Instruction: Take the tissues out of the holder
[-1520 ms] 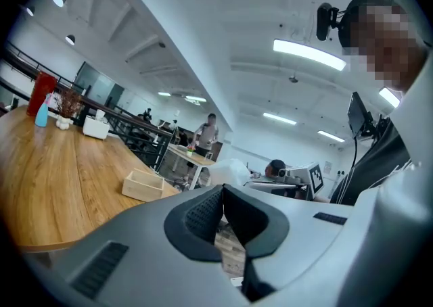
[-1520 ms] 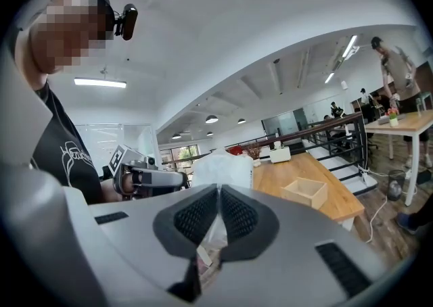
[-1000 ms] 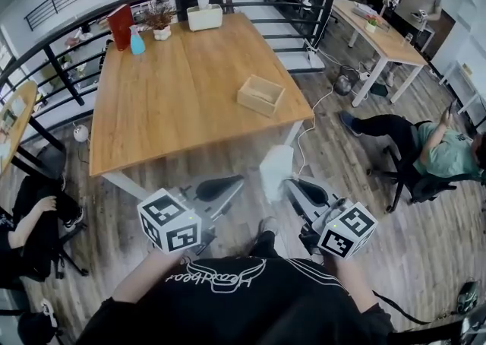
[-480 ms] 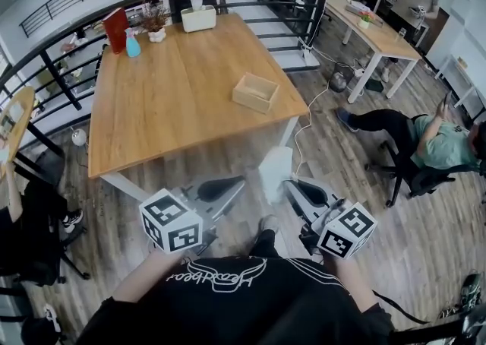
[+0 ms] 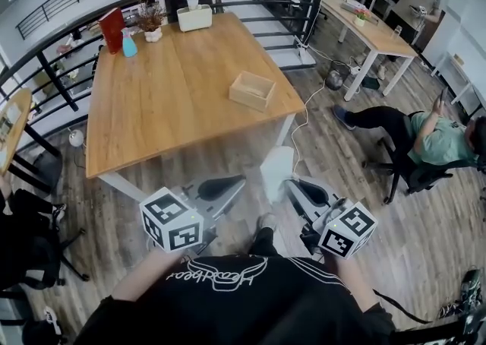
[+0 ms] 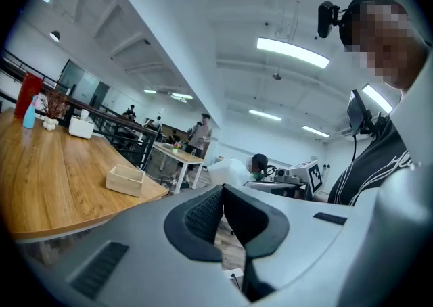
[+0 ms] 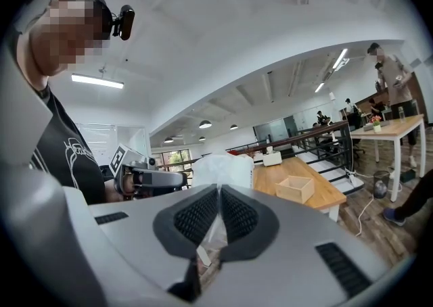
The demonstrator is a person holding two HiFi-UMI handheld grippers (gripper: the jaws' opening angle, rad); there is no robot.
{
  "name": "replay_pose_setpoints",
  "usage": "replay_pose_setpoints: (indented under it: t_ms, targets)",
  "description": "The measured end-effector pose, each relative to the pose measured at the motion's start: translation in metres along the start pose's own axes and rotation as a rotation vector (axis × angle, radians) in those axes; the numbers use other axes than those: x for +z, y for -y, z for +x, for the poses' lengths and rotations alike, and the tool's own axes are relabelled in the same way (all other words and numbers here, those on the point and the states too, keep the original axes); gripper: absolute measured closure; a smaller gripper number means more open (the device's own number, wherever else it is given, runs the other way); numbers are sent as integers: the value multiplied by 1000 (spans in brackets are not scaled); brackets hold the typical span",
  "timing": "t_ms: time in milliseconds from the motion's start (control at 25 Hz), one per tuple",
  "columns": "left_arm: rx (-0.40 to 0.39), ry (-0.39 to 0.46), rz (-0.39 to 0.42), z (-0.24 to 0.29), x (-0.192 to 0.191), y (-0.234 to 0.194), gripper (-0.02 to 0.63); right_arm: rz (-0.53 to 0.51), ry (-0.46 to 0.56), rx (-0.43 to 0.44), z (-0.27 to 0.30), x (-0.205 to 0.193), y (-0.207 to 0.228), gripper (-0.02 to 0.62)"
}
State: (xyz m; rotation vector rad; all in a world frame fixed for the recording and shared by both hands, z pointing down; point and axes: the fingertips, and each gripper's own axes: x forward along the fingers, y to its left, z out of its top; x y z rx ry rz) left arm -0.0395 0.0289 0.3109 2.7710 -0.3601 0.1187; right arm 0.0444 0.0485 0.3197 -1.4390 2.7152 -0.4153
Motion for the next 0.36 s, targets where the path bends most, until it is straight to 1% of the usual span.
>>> replay_pose_setpoints:
  t_ms: [360]
  targets:
    - [-15,1,9,4,3,1,592,-6,4,-15,-4,2,2,574]
